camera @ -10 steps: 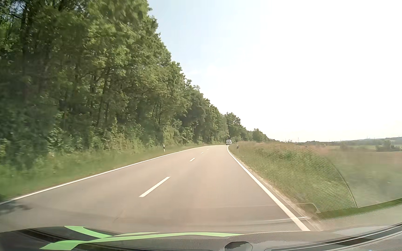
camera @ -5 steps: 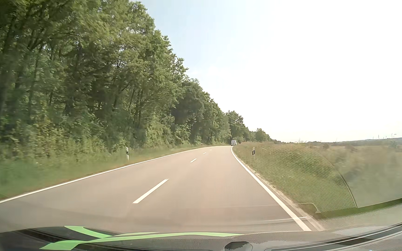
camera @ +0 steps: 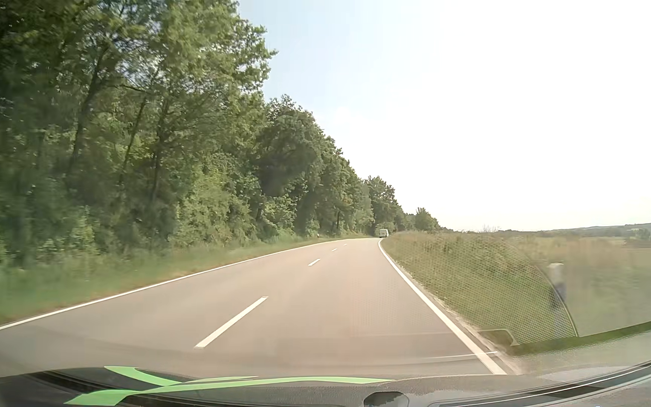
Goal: Follow the waypoints while adhering to traffic rules and regulations
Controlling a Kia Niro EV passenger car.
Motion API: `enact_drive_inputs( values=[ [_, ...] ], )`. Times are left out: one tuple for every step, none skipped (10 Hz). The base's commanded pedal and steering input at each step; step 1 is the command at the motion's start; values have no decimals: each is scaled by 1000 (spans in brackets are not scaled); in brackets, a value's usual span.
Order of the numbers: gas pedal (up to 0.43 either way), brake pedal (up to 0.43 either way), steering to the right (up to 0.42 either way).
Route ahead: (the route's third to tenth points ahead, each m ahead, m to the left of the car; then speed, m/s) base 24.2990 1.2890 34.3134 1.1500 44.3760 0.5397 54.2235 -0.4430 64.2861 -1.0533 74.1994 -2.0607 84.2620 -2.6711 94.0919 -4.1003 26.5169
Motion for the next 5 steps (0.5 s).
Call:
enact_drive_inputs(
  values=[
    [150, 0, 4],
    [150, 0, 5],
    [150, 0, 5],
    [150, 0, 6],
    [150, 0, 6]
  ],
)
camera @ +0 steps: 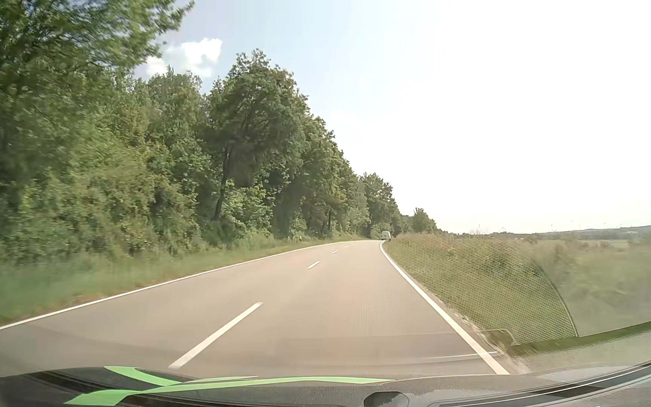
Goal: Follow the waypoints while adhering to traffic rules and regulations
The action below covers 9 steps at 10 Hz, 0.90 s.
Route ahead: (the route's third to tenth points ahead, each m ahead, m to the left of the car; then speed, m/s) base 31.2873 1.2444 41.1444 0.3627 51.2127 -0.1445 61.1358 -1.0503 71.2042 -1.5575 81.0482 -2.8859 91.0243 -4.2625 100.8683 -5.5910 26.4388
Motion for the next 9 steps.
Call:
enact_drive_inputs(
  values=[
    [157, 0, 7],
    [157, 0, 7],
    [157, 0, 7],
    [157, 0, 7],
    [157, 0, 6],
    [157, 0, 5],
    [138, 0, 5],
    [20, 0, 5],
    [0, 0, 5]
  ],
)
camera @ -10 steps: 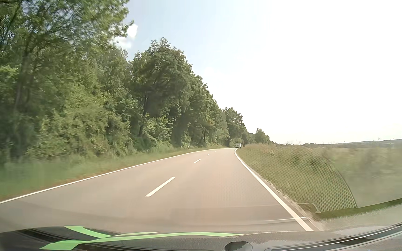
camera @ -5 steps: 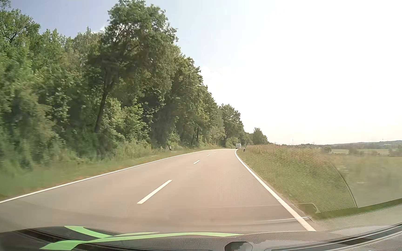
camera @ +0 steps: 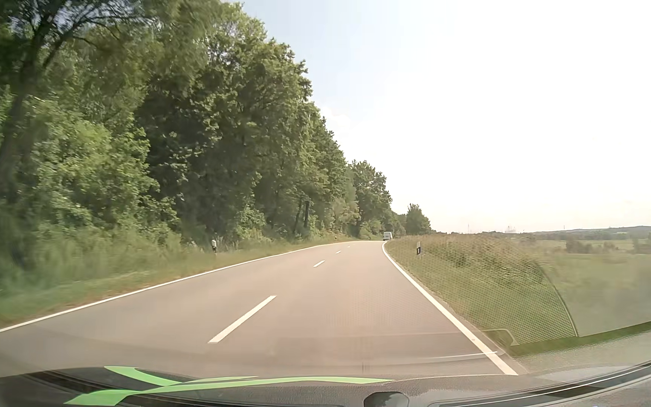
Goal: Follow the waypoints while adhering to traffic rules and regulations
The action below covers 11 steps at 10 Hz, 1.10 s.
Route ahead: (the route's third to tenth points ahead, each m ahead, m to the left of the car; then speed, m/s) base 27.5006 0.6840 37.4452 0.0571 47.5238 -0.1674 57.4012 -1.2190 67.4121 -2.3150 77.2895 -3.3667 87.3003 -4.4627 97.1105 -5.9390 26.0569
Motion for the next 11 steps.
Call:
enact_drive_inputs(
  values=[
    [0, 0, 5],
    [0, 0, 5],
    [0, 0, 5],
    [0, 0, 5],
    [0, 0, 5],
    [8, 0, 6],
    [39, 0, 9],
    [39, 0, 10],
    [39, 0, 11],
    [59, 0, 11],
    [98, 0, 11]
  ],
)
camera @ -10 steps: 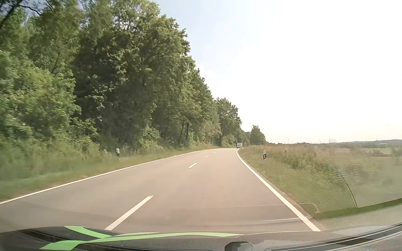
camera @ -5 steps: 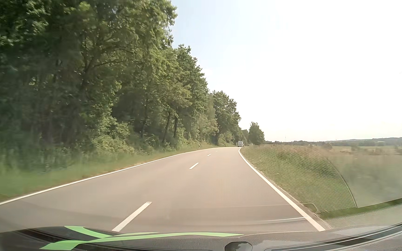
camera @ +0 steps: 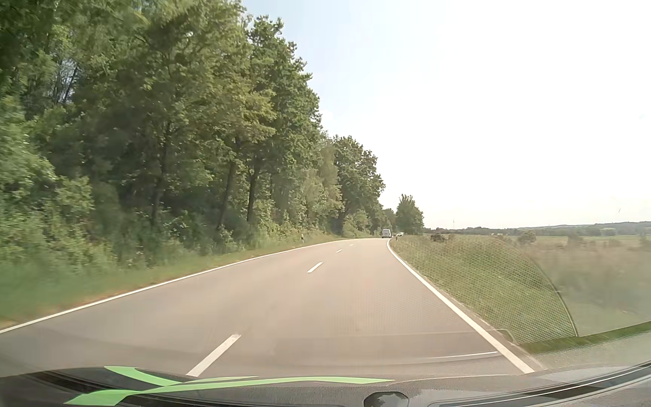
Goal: Follow the waypoints while adhering to traffic rules and regulations
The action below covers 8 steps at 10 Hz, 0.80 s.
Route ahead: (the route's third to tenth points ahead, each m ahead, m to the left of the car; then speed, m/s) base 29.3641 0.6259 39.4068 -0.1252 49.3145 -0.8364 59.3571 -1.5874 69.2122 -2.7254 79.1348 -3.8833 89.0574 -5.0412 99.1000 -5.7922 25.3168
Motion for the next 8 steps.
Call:
enact_drive_inputs(
  values=[
    [118, 0, 11],
    [138, 0, 11],
    [150, 0, 10],
    [150, 0, 9],
    [150, 0, 10],
    [150, 0, 10],
    [150, 0, 9],
    [150, 0, 10]
  ],
)
